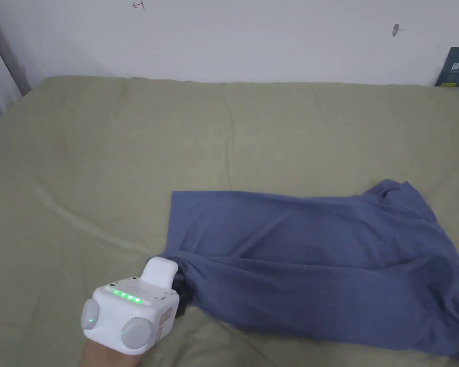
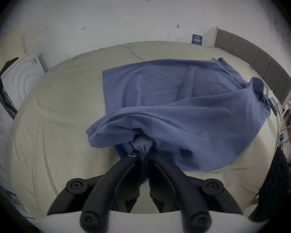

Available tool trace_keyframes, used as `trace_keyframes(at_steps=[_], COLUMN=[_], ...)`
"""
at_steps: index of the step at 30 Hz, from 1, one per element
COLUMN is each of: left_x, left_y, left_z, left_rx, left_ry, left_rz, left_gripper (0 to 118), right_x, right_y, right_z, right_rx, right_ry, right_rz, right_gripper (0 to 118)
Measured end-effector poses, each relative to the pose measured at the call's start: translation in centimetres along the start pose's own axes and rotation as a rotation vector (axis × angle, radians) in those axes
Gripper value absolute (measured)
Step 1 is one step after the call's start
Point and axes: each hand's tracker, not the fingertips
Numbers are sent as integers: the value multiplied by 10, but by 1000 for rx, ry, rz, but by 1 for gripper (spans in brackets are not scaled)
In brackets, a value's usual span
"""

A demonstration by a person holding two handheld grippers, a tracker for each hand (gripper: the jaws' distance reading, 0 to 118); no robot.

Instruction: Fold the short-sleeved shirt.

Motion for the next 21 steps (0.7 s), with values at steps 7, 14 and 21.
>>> trace_keyframes(at_steps=[7, 14, 21], left_x=[-6, -2, -3], left_y=[1, 2, 2], left_z=[30, 36, 28], left_rx=[40, 41, 24], left_ry=[-23, -13, 6], left_rz=[27, 0, 12], left_gripper=[8, 8, 8], right_x=[24, 58, 68], right_y=[13, 23, 26], right_z=[-68, -152, -192], right_rx=[-112, -207, -334], right_ry=[-20, -113, -52], right_rz=[57, 67, 72], right_gripper=[62, 116, 4])
